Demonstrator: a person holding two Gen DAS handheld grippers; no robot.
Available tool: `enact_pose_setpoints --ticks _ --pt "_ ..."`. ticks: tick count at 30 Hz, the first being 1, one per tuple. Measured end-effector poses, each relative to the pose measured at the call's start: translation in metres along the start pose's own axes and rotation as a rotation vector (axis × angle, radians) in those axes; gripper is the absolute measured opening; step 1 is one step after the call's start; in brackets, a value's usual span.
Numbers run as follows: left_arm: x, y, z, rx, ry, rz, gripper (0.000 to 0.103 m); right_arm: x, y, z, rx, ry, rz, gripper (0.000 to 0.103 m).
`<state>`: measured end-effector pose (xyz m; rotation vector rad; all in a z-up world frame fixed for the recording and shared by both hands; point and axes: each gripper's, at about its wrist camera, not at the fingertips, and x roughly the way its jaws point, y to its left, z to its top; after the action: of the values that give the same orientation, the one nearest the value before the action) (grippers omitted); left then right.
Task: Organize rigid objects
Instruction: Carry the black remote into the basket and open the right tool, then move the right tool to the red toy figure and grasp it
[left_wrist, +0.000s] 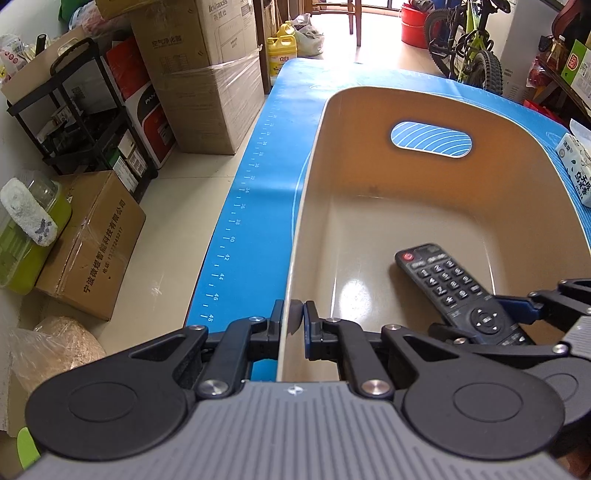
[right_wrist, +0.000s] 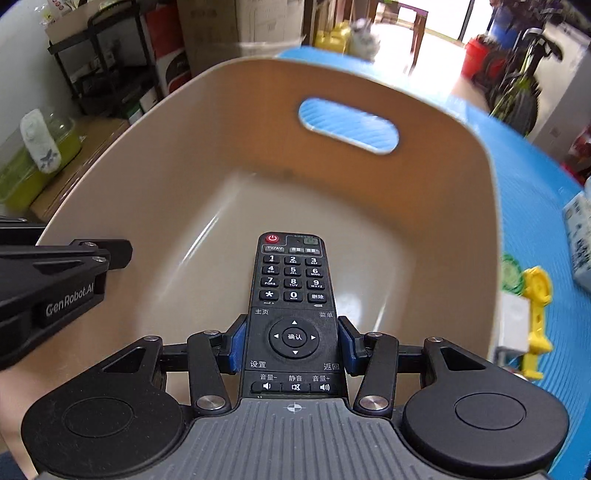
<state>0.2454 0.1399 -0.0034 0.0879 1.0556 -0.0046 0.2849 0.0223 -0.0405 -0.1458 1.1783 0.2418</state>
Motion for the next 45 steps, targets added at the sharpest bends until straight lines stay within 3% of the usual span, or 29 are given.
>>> enact_pose_setpoints --ticks 5,7,19,21,27,31,39,45 --pt "0.002 -0.002 0.000 0.008 0.010 0.002 0.010 0.006 -0.001 -0.001 -0.005 0.052 -0.008 0.054" --pt "0.002 -0.003 0.000 0.012 0.013 0.002 0.010 0.005 -0.001 0.001 0.003 0.048 -0.010 0.060" --pt "0.003 0.000 -0.001 0.001 0.022 -0.004 0.011 -0.043 -0.006 -0.001 -0.003 -0.083 0.047 0.065" --pt "0.003 0.000 -0.001 -0.001 0.022 -0.005 0.011 -0.057 -0.014 -0.003 0.010 -0.121 0.026 0.077" --pt "0.002 0.000 -0.001 -0.005 0.019 -0.009 0.011 -0.093 -0.054 -0.010 0.069 -0.206 0.016 0.079" --pt "0.002 0.000 -0.001 -0.009 0.019 -0.012 0.010 -0.106 -0.088 -0.027 0.113 -0.242 -0.053 0.079" --pt "0.003 0.000 -0.001 -0.008 0.019 -0.012 0.011 -0.093 -0.138 -0.066 0.153 -0.175 -0.167 0.079" --pt "0.002 0.000 -0.001 -0.008 0.019 -0.012 0.011 -0.074 -0.135 -0.093 0.135 -0.094 -0.143 0.074"
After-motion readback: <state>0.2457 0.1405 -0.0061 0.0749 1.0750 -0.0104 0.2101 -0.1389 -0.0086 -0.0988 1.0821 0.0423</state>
